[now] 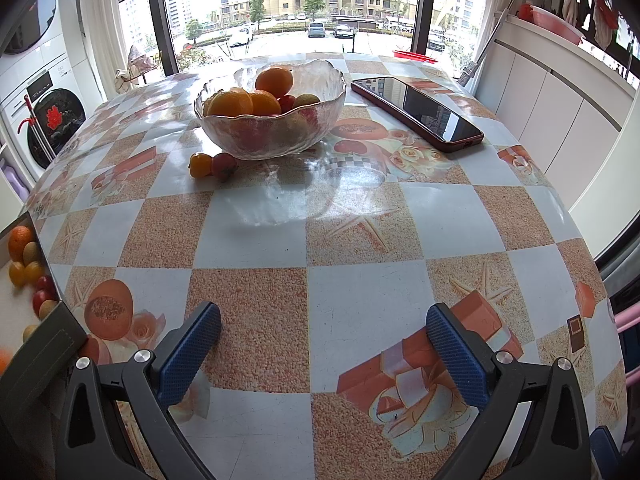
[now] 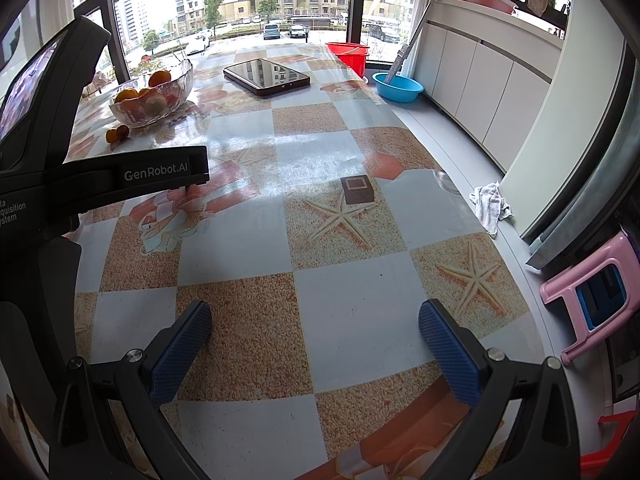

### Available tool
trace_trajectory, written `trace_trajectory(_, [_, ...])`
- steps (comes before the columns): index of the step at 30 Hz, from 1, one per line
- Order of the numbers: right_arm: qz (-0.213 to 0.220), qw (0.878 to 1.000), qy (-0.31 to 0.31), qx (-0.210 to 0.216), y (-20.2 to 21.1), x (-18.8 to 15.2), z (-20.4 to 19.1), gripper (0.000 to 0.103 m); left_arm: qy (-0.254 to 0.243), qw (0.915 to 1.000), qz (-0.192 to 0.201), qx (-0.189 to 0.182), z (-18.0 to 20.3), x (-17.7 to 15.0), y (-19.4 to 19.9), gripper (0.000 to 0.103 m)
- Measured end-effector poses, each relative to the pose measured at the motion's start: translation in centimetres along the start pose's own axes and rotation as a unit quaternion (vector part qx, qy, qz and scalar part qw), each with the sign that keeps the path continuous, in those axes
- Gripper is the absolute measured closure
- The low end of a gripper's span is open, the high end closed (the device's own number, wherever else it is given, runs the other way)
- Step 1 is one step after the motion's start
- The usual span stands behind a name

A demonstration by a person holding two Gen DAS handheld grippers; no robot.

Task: Organize fruits

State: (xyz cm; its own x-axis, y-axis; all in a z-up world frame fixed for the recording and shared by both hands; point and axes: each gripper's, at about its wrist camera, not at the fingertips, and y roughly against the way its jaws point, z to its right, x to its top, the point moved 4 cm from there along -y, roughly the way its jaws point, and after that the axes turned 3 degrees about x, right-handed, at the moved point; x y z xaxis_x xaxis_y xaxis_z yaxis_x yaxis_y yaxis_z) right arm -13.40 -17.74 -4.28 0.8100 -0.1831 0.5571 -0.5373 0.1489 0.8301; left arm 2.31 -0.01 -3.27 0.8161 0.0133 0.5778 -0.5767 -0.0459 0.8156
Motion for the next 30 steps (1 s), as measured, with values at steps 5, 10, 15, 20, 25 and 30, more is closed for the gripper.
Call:
trace_trajectory(5, [0.0,1.0,0.0,0.0,0.0,0.0,0.0,0.0,0.0,1.0,0.0,0.0,0.0,0.0,0.0,0.0])
trace_trajectory(10, [0.0,1.0,0.0,-0.001,0.1,-0.2,-0.1,0.0,0.0,1.0,0.0,0.0,0.0,0.0,0.0,0.0])
trace_trajectory(15, [-0.006,1.0,0.003,-0.011,-0.3,1.0,0.1,0.0,0.0,1.0,0.0,0.0,0.0,0.0,0.0,0.0])
trace_trajectory(20, [-0.021,1.0,-0.015,-0.017,-0.5,1.1,-0.5,0.0,0.0,1.0,0.0,0.0,0.0,0.0,0.0,0.0])
trace_trajectory(25, [-0.016,1.0,-0.015,-0.017,-0.4,0.9,-1.3,0.0,0.0,1.0,0.0,0.0,0.0,0.0,0.0,0.0])
trace_trajectory(30, [-0.01,1.0,-0.015,-0.014,-0.3,0.7,-1.2,0.0,0.0,1.0,0.0,0.0,0.0,0.0,0.0,0.0])
